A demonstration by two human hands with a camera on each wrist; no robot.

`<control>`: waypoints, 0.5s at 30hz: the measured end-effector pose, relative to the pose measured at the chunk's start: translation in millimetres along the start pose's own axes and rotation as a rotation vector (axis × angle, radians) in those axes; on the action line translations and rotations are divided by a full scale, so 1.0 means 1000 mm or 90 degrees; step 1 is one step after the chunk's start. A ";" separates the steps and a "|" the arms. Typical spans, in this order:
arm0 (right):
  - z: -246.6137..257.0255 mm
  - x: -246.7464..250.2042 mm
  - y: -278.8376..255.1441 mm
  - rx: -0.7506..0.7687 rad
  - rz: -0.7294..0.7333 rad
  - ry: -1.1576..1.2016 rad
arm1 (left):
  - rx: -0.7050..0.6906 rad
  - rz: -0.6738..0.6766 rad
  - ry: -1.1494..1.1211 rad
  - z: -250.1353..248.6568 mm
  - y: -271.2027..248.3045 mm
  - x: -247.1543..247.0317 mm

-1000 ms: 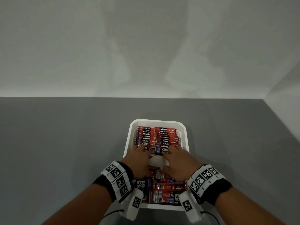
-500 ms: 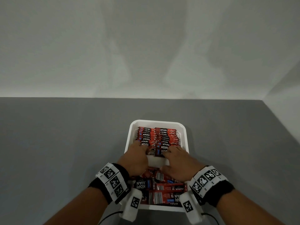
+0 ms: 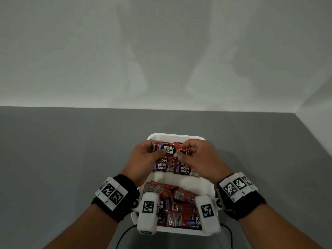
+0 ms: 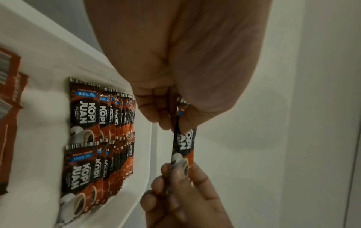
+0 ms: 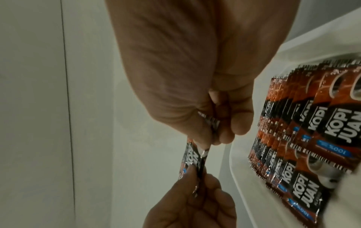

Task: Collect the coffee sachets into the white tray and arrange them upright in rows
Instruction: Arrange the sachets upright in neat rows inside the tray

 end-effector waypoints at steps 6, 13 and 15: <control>0.002 -0.002 0.011 0.013 0.000 -0.149 | 0.017 -0.034 0.083 0.010 0.002 0.013; -0.014 -0.028 0.028 -0.030 0.087 -0.286 | 0.028 -0.180 0.207 0.022 0.005 0.054; -0.020 -0.044 0.033 -0.029 0.130 -0.345 | 0.036 -0.197 0.221 0.022 0.002 0.060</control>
Point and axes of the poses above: each hand's wrist, its own y-axis towards the middle knuckle, its own x-axis out of the back of the hand, z = x × y, the point moved 6 cm from there along y, towards the middle knuckle, and after that the axes turned 7 degrees about -y, right-handed, at the moved point
